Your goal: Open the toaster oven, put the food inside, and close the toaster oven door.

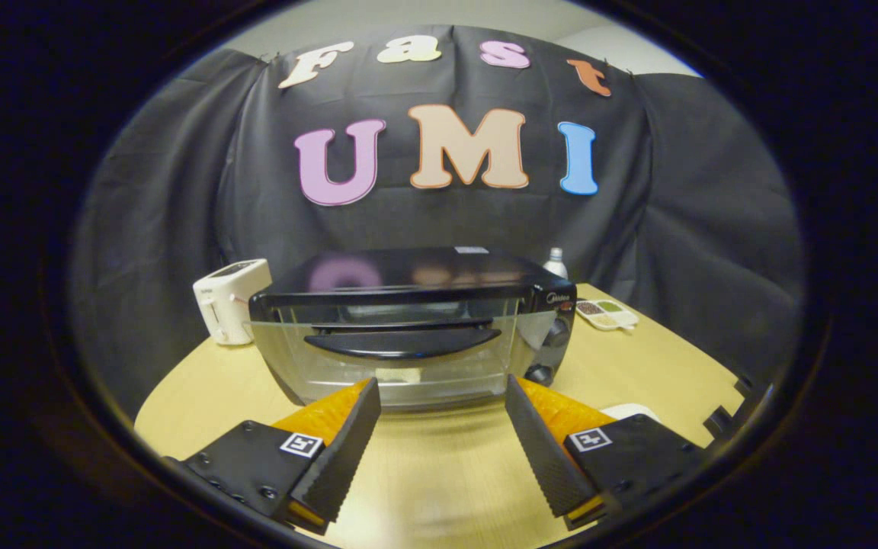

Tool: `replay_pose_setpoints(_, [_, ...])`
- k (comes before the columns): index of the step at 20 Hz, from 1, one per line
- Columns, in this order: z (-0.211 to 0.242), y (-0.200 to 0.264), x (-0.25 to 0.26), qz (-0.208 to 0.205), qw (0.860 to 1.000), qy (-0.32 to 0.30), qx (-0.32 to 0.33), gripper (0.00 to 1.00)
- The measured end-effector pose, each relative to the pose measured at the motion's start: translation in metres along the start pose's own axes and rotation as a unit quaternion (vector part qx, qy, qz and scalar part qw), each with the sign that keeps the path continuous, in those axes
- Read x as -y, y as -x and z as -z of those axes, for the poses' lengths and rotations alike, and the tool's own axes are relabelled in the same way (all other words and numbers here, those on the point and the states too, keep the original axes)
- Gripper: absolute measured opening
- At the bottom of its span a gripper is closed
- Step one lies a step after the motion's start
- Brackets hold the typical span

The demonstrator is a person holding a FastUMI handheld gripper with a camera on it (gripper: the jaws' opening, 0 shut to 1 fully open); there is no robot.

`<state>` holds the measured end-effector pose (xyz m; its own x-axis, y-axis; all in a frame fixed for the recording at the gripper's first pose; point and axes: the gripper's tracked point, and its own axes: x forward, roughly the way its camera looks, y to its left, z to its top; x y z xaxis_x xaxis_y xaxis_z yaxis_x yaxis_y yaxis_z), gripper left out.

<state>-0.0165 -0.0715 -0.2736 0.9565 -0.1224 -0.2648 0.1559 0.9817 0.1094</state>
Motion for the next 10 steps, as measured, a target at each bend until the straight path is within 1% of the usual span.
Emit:
replay_pose_setpoints(2, [-0.015,-0.002,0.002,0.001,1.0,-0.004,0.021,1.0])
replay_pose_setpoints(4, [-0.025,-0.004,-0.001,-0.008,0.999,-0.007,0.033,1.0])
replay_pose_setpoints(6, [-0.038,0.003,-0.001,-0.011,0.999,-0.003,0.05,1.0])
replay_pose_setpoints(7, [-0.046,0.007,-0.003,-0.019,0.998,-0.001,0.064,1.0])
replay_pose_setpoints(10, [-0.079,0.029,-0.02,-0.063,0.991,0.004,0.118,1.0])
